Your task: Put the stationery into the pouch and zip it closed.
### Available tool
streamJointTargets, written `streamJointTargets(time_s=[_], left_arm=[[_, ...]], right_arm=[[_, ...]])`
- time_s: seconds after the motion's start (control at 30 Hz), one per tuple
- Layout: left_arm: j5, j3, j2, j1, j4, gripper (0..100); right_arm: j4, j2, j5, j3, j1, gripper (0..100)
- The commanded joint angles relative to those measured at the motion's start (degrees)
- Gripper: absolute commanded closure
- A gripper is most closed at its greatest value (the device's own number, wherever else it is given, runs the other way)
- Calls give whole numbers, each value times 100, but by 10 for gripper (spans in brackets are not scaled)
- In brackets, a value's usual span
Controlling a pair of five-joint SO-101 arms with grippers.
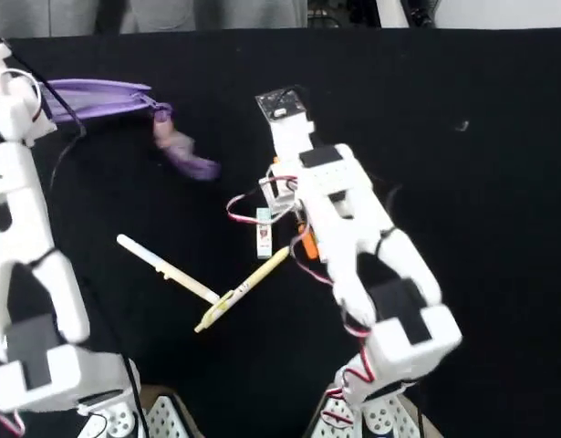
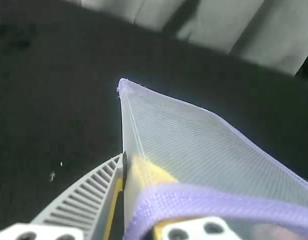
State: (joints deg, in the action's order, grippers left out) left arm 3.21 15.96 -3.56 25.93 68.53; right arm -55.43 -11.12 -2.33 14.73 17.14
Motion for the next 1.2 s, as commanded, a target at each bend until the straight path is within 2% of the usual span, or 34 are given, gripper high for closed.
streamJointTargets(time_s=[0.0, 0.23, 0.37, 0.57, 0.83, 1.0, 1.17], left_arm=[[79, 1209, 316, 4, 633, 973], [79, 1798, 800, 48, 941, 972], [79, 1771, 835, 4, 941, 972], [88, 1798, 844, -4, 941, 972], [88, 1789, 844, -338, 941, 972], [88, 1771, 800, -787, 958, 972], [97, 2018, 844, -866, 1073, 972]], right_arm=[[88, -356, 53, -655, 114, 540], [-352, -1103, 9, -1481, 123, 734], [-510, -1710, 0, -2000, 97, 731], [-1591, -2510, 0, -3196, 44, 750], [-2224, -3204, 0, -4374, -448, 986], [-2479, -3257, -9, -4769, -677, 988], [-3174, -2897, -290, -5332, -905, 988]])
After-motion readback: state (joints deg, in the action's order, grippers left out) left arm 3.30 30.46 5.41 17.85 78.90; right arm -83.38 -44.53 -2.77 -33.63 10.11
